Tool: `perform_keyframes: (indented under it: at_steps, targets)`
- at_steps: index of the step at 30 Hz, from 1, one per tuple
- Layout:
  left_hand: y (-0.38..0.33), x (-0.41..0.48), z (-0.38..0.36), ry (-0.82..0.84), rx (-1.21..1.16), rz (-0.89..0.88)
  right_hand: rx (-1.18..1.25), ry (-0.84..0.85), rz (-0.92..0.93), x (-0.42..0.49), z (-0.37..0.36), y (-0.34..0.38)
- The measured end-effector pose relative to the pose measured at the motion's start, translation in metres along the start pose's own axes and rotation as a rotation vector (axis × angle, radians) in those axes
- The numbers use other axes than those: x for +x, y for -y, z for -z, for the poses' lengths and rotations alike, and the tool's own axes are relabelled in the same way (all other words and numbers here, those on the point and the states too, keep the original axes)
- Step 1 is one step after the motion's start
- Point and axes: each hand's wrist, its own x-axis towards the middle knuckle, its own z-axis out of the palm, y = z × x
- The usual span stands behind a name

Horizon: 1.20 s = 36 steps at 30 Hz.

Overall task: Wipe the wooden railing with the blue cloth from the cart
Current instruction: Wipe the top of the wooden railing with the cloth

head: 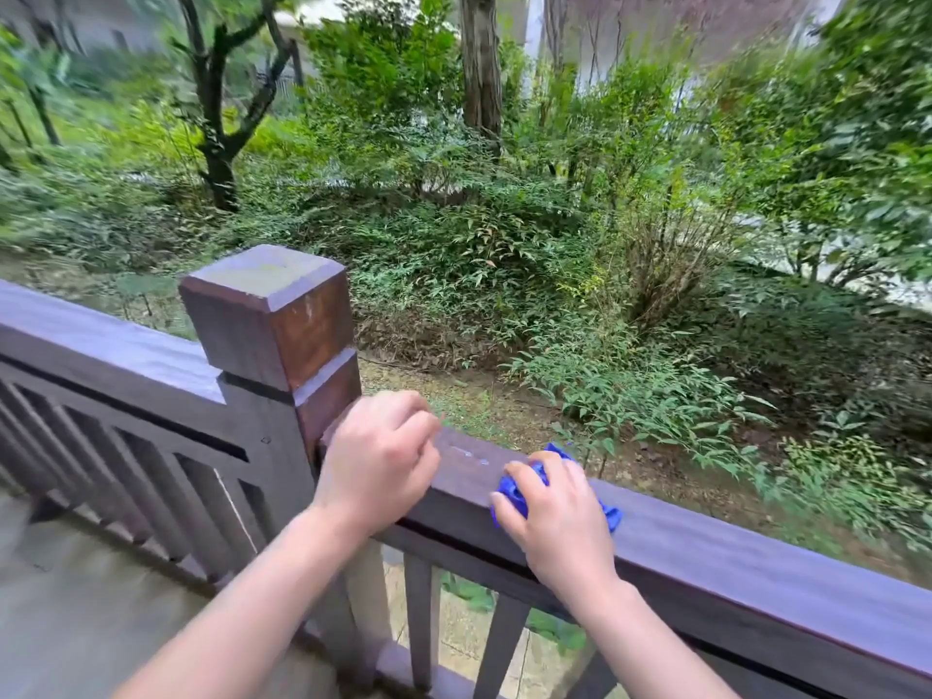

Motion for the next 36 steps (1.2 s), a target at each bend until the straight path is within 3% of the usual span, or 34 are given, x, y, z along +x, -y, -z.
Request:
perform_keyframes:
  at_steps: [4,8,11,13,15,19,26,32,34,36]
  targets:
    - [0.055,0.034,0.051,-0.249,0.316,-0.023,0.023,-0.045,-0.189,0.018,-0.001,0.009]
    - [0.111,0.070,0.076,-0.199,0.570,0.116,0.014,0.006,0.025,0.007,-0.011,0.028]
    - [0.132,0.076,0.071,-0.116,0.506,0.282,0.051,0.051,-0.055,0.026,-0.009,0.021]
    - [0.134,0.074,0.061,-0.192,0.402,0.337,0.051,0.028,-0.161,0.034,-0.009,0.029]
    - [0.134,0.072,0.053,-0.293,0.324,0.360,0.032,-0.001,-0.122,0.026,-0.013,0.040]
    - [0.142,0.067,0.048,-0.389,0.237,0.320,-0.019,0.027,0.184,0.004,-0.016,0.033]
    - [0.142,0.066,0.046,-0.433,0.202,0.285,0.058,0.020,-0.178,0.060,-0.017,0.036]
    - [0.145,0.065,0.042,-0.482,0.224,0.259,0.057,0.097,0.184,0.028,-0.025,0.041]
    - [0.145,0.064,0.041,-0.484,0.224,0.255,0.072,0.129,0.144,0.042,-0.023,0.032]
    - [0.145,0.065,0.041,-0.486,0.220,0.256,0.097,0.112,-0.023,0.061,-0.021,0.032]
